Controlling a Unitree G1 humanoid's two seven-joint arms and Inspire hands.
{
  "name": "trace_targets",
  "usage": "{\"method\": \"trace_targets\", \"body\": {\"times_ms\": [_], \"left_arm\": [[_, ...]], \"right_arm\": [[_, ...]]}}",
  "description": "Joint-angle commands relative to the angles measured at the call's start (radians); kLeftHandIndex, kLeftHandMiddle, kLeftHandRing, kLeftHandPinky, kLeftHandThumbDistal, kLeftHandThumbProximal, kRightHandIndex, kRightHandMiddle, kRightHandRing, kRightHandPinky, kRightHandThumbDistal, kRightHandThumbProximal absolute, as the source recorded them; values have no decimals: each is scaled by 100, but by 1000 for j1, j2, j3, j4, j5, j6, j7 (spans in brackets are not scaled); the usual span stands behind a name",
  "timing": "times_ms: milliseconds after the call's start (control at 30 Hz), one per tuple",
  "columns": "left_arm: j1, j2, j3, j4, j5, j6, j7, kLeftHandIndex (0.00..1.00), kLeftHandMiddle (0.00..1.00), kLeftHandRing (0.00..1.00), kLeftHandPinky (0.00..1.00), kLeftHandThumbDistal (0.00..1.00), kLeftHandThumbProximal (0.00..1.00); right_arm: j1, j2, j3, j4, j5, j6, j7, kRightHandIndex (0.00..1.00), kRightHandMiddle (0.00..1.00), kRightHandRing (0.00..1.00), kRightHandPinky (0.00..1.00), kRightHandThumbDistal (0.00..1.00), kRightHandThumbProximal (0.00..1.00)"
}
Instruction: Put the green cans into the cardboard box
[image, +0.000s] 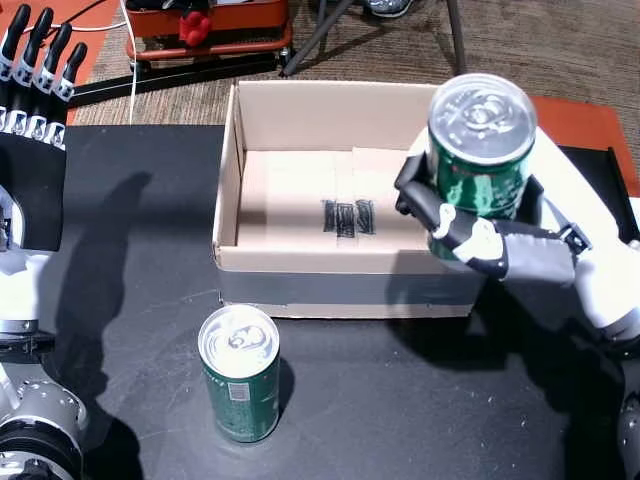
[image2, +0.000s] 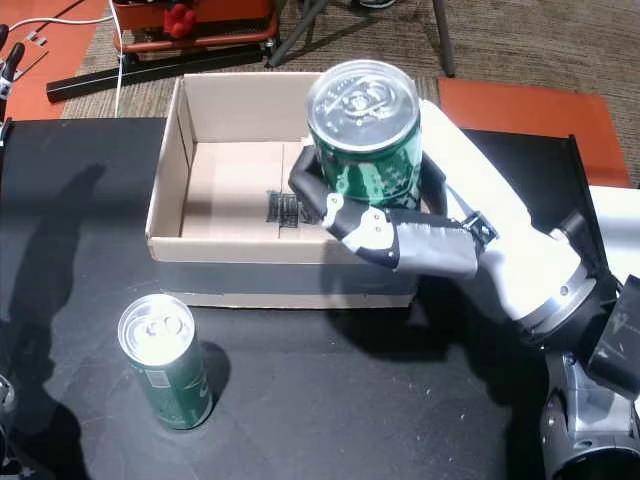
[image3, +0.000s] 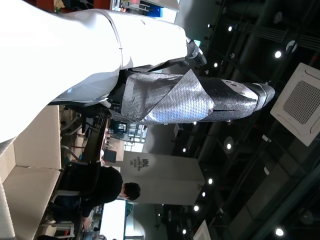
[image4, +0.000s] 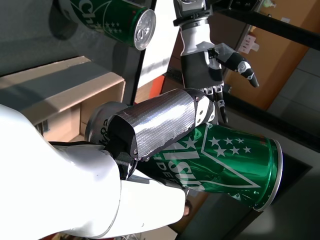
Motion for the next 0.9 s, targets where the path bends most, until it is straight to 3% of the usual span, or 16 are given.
{"method": "trace_targets", "body": {"times_ms": [0,133,267,433,600,767,800,867], "left_arm": [[-6,1,-5,8,9,1,3,100,100,100,100,80,100],[-6,-3,-11,9,17,-12,16,100,100,100,100,79,100],[-9,-11,-8,7,7,-16,7,100,100,100,100,79,100],[-10,-20,-6,4,5,-25,16,100,100,100,100,83,100],[-11,-21,3,1,-8,-16,-5,100,100,100,100,85,100],[-14,-20,12,3,-15,-3,-28,100,100,100,100,80,100],[-13,-20,12,4,-11,-4,-22,100,100,100,100,81,100],[-12,-22,11,3,-8,-11,-16,100,100,100,100,82,100]], "right_arm": [[-60,-16,-12,16,1,-8,-14,30,35,39,42,47,43],[-217,-29,-17,130,-60,20,-99,33,36,37,41,50,40],[-416,-60,23,327,-199,75,-240,28,31,33,39,42,22],[-589,-78,105,550,-375,157,-409,32,33,34,39,46,10],[-655,-78,169,628,-487,257,-517,33,34,35,41,47,4],[-685,-67,244,659,-593,353,-613,36,37,39,43,43,3],[-687,-66,271,663,-624,368,-631,38,39,41,44,40,3],[-688,-65,335,670,-697,382,-675,40,40,42,45,44,1]]}}
